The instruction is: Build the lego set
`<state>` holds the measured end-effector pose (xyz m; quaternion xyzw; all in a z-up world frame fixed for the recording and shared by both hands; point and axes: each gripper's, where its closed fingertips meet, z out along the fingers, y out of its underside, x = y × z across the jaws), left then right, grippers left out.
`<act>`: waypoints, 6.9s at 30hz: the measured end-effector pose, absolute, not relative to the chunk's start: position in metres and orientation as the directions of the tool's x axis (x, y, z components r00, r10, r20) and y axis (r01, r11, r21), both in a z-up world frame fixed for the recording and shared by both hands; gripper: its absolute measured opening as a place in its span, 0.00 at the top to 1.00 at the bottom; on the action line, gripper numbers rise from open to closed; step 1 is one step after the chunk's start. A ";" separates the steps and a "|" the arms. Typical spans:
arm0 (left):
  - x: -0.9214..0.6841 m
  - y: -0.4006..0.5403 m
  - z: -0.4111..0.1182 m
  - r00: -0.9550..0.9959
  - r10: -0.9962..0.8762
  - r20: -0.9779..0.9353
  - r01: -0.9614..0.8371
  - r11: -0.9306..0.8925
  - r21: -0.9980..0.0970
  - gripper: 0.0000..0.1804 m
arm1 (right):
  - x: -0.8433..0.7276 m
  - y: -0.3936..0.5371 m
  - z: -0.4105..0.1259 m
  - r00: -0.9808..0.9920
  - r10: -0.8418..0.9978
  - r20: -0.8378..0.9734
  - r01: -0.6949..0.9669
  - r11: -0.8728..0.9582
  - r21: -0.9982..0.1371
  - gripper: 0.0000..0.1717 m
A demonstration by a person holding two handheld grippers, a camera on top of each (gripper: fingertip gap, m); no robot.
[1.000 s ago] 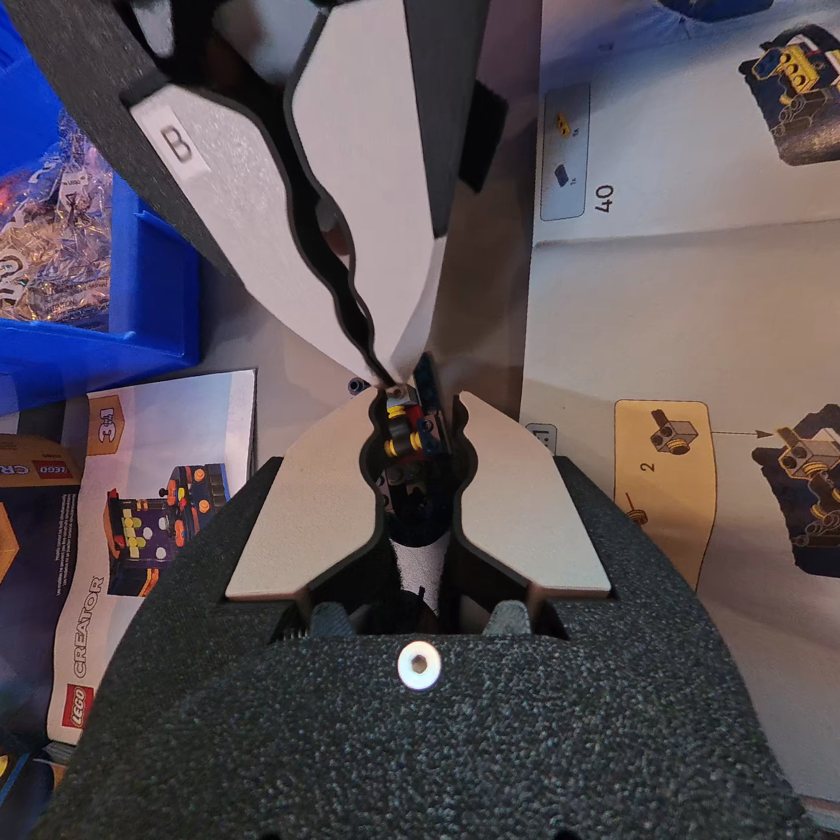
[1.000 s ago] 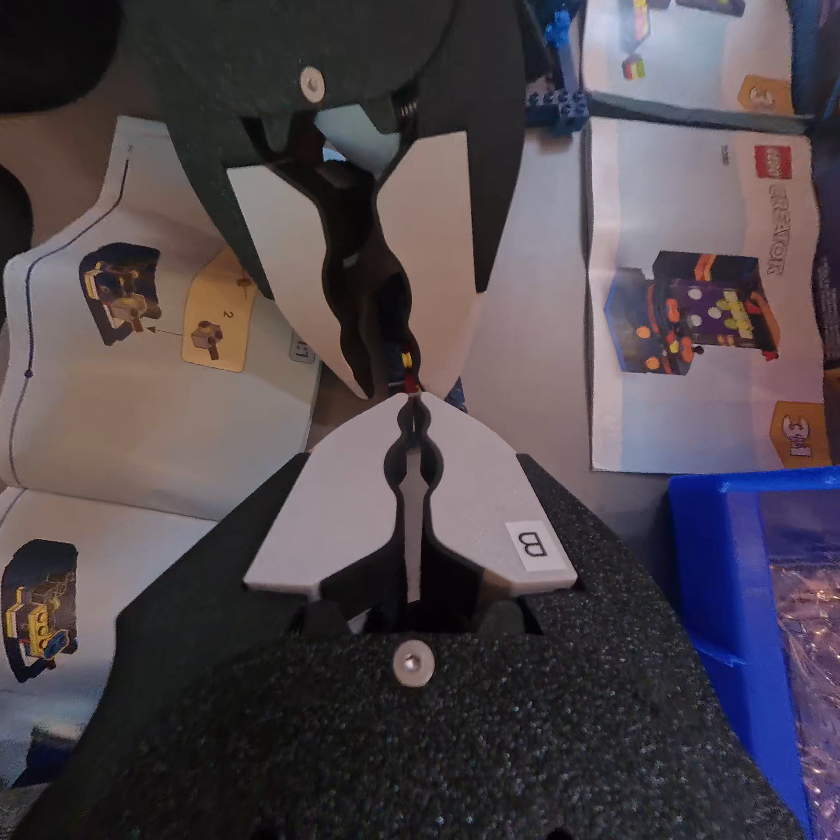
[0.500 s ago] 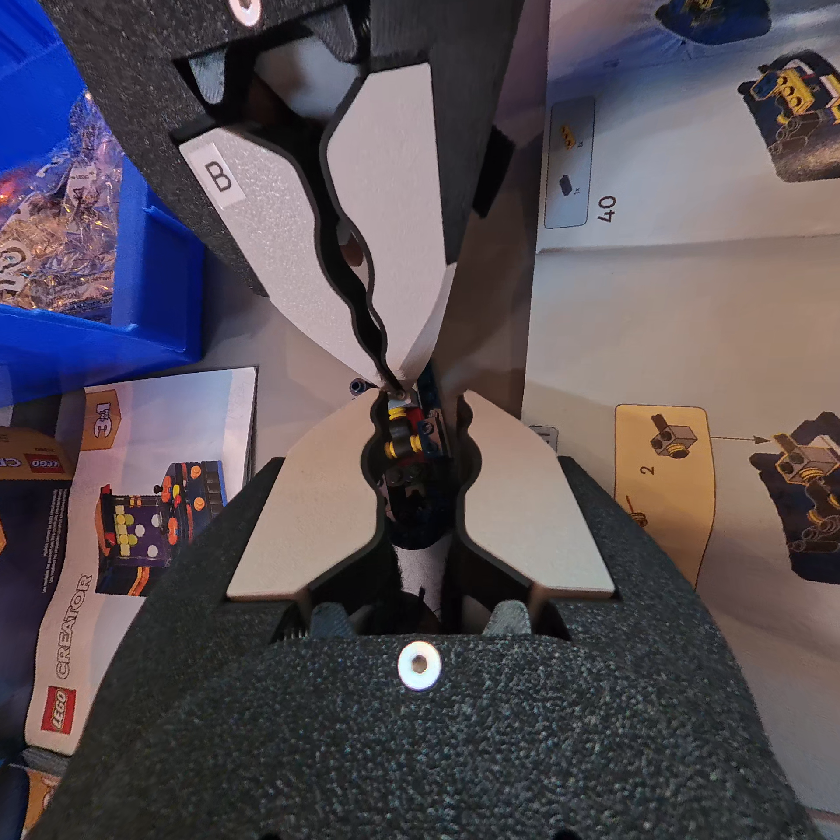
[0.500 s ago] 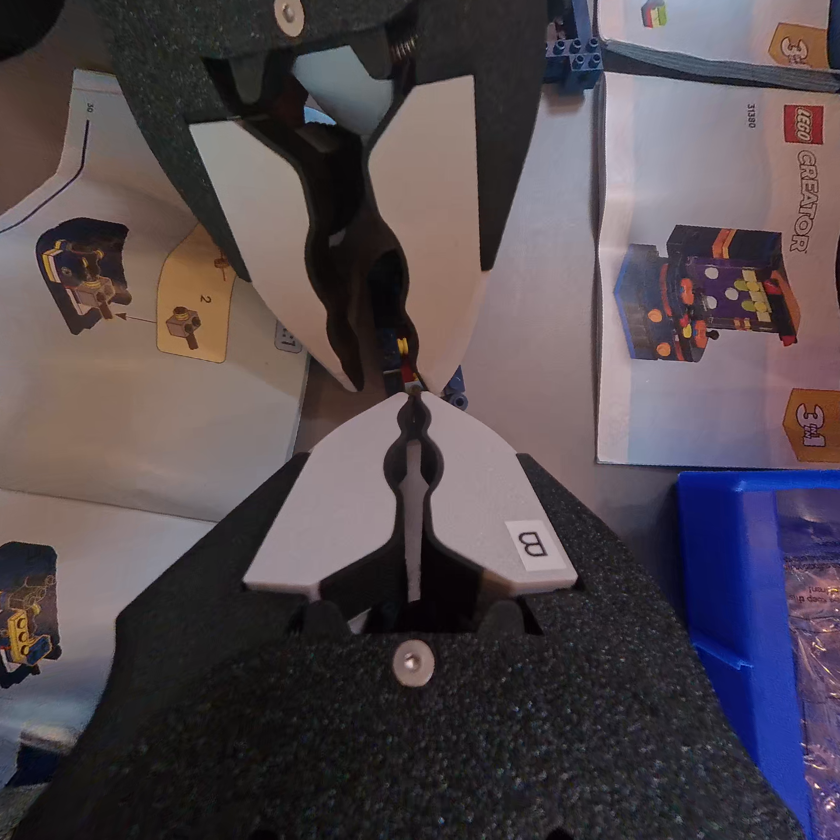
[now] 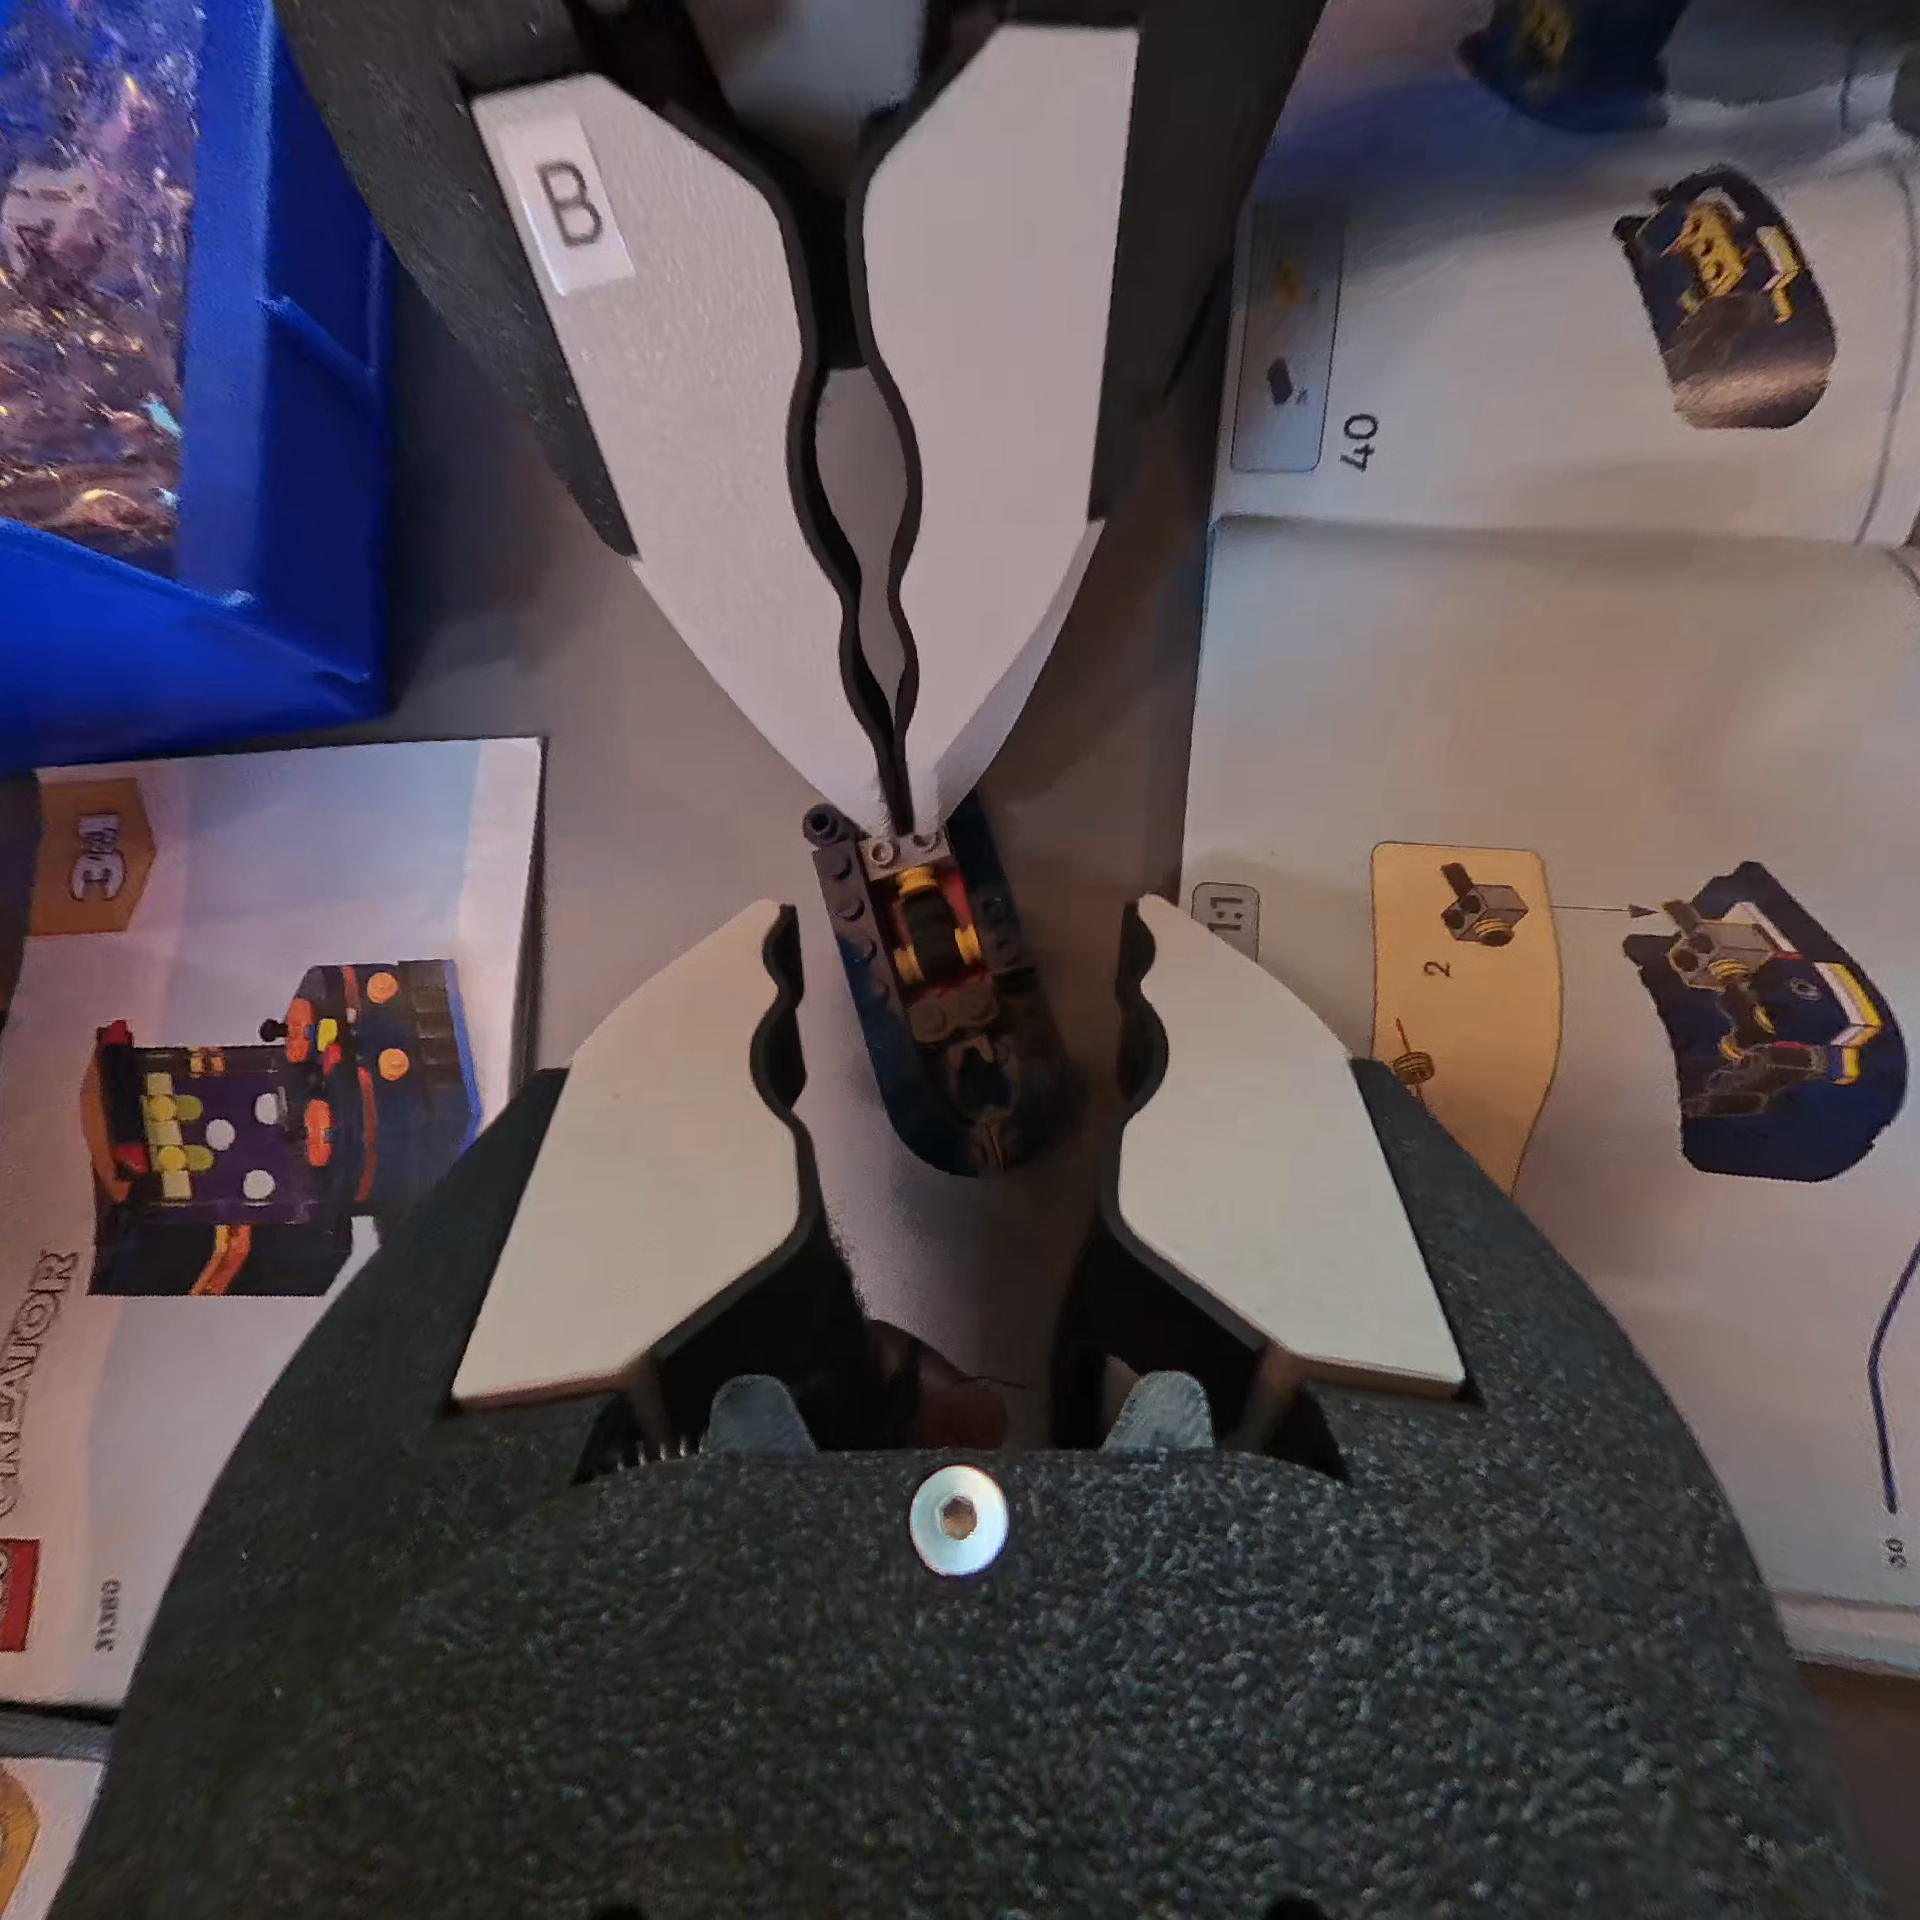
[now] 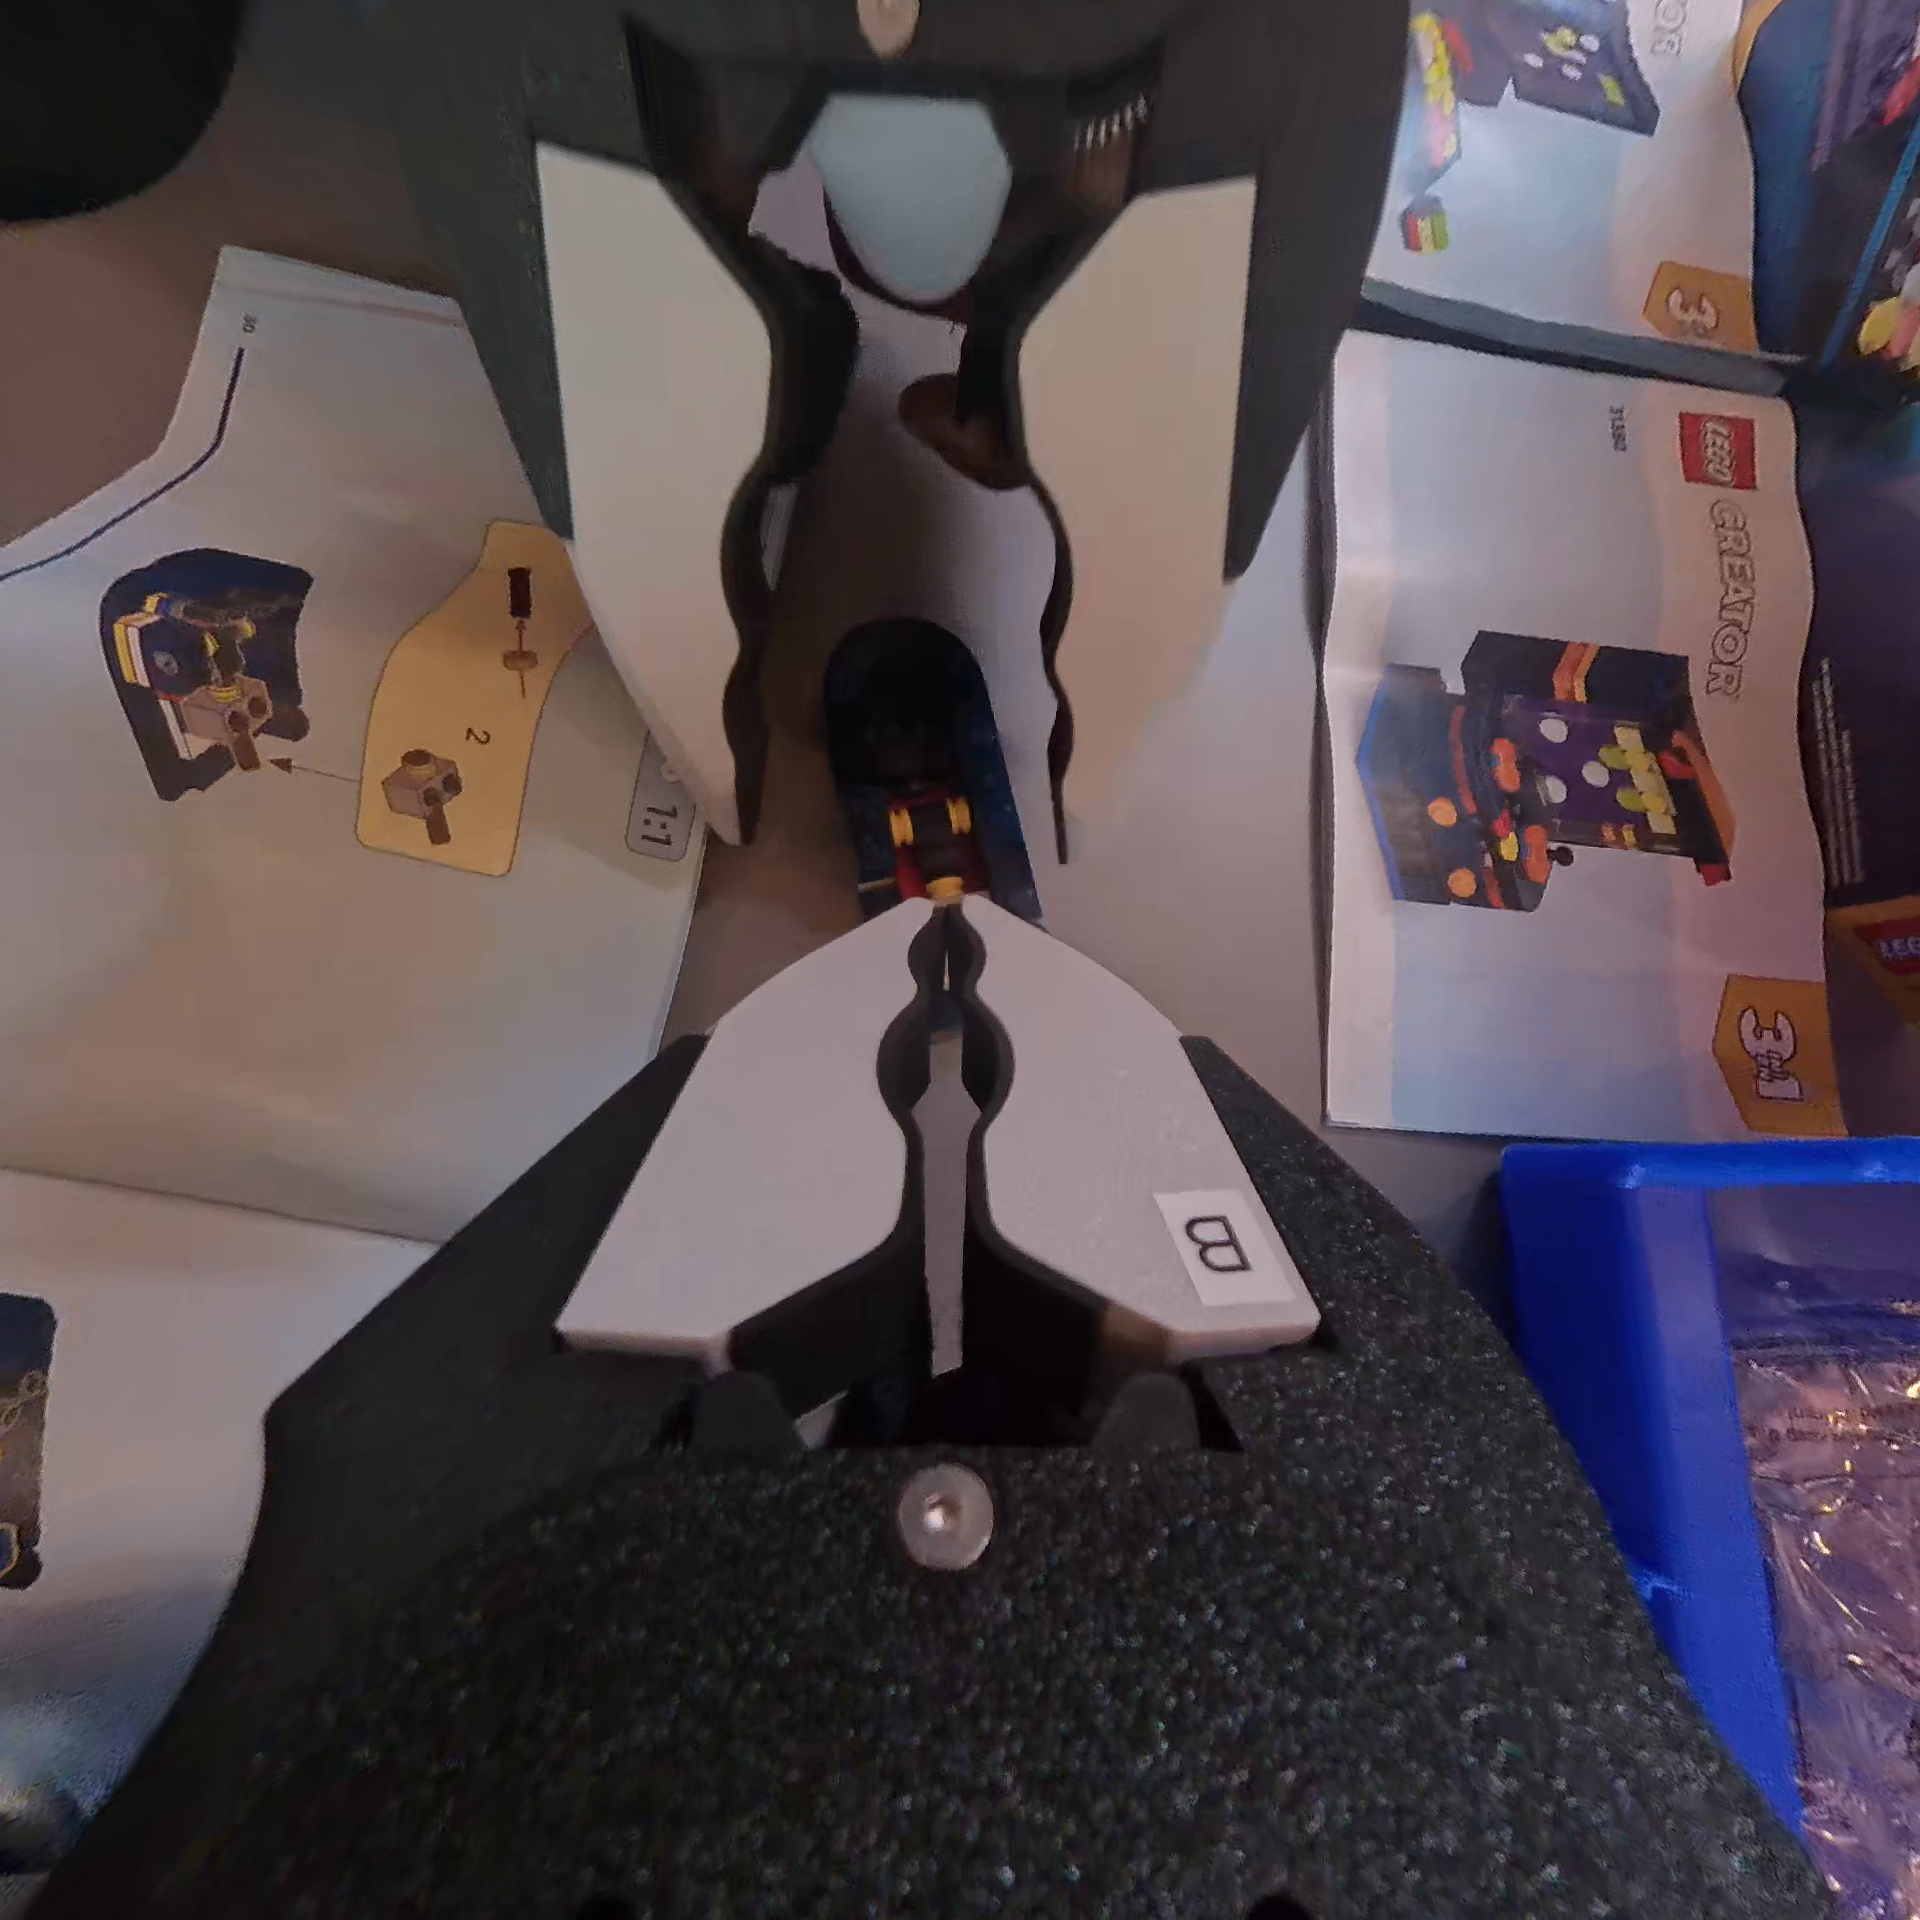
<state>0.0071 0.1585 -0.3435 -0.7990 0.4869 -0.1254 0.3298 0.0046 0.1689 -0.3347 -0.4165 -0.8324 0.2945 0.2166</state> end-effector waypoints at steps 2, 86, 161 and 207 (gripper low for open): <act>0.009 0.158 -0.347 0.490 -0.865 -0.107 -0.693 -0.312 -0.649 0.69 | 0.003 0.169 -0.336 -0.558 0.821 0.120 0.563 0.481 -0.672 1.00; 0.075 0.080 -0.288 0.509 -0.551 -0.661 -0.603 0.320 -0.731 0.78 | 0.166 0.223 -0.139 0.821 0.520 0.234 -0.178 0.623 -0.761 0.45; 0.037 0.078 -0.209 0.806 -0.520 -0.283 -0.102 0.348 -0.932 0.56 | 0.137 0.197 -0.181 0.357 0.931 0.078 -0.386 0.223 -0.895 0.93; -0.273 -0.267 -0.028 0.970 0.009 0.243 0.164 0.712 -0.683 0.77 | 0.064 0.163 -0.267 0.208 0.857 0.472 0.102 0.461 -0.881 0.78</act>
